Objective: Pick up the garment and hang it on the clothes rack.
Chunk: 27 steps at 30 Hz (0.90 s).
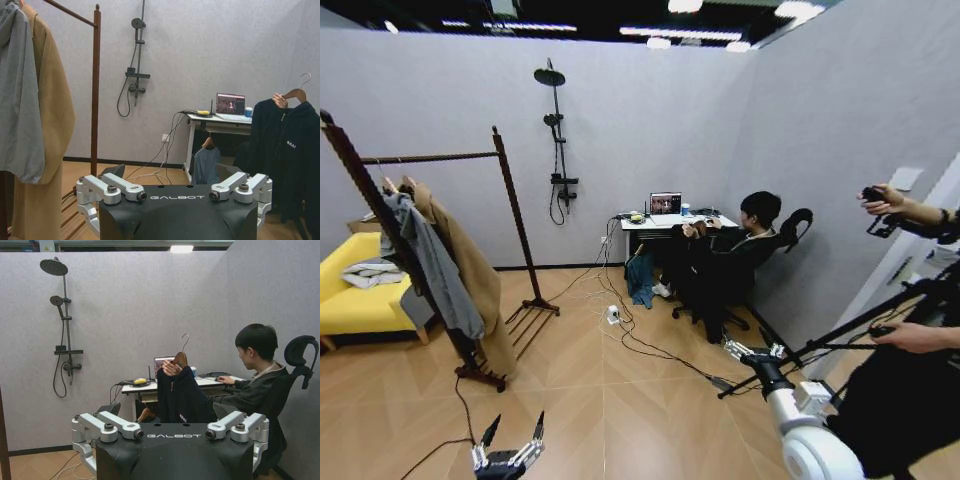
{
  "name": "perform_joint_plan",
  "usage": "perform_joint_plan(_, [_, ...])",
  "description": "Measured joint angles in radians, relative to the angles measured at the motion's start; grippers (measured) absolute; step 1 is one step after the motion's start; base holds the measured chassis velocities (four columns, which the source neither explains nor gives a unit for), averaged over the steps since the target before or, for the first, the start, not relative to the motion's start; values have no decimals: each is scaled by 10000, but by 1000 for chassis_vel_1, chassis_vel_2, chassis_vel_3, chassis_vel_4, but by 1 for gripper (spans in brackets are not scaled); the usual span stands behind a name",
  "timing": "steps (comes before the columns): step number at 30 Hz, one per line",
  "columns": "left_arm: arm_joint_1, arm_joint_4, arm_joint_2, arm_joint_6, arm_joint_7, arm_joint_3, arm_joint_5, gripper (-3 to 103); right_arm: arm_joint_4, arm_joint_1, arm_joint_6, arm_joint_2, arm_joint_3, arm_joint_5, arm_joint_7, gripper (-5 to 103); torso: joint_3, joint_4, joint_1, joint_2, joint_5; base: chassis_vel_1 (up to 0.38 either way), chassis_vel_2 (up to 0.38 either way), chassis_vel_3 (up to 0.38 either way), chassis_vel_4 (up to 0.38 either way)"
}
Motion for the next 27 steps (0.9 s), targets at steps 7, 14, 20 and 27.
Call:
perform_joint_plan(7, [0,0,0,0,0,0,0,100,-4,-37,191,15,-14,14,-112,100,0,0,0,0,0,0,0,0,0])
perform_joint_plan(14, [-1,0,0,0,0,0,0,100,54,-111,105,5,86,187,-206,100,0,-1,0,0,0,0,0,0,0])
perform_joint_plan(20, [0,1,1,0,0,0,-1,100,78,-103,61,67,94,188,-226,100,0,-1,0,0,0,0,0,0,0])
perform_joint_plan(27, [0,0,0,0,0,0,-1,100,90,-84,61,105,111,191,-277,100,0,0,0,-1,0,0,0,0,0])
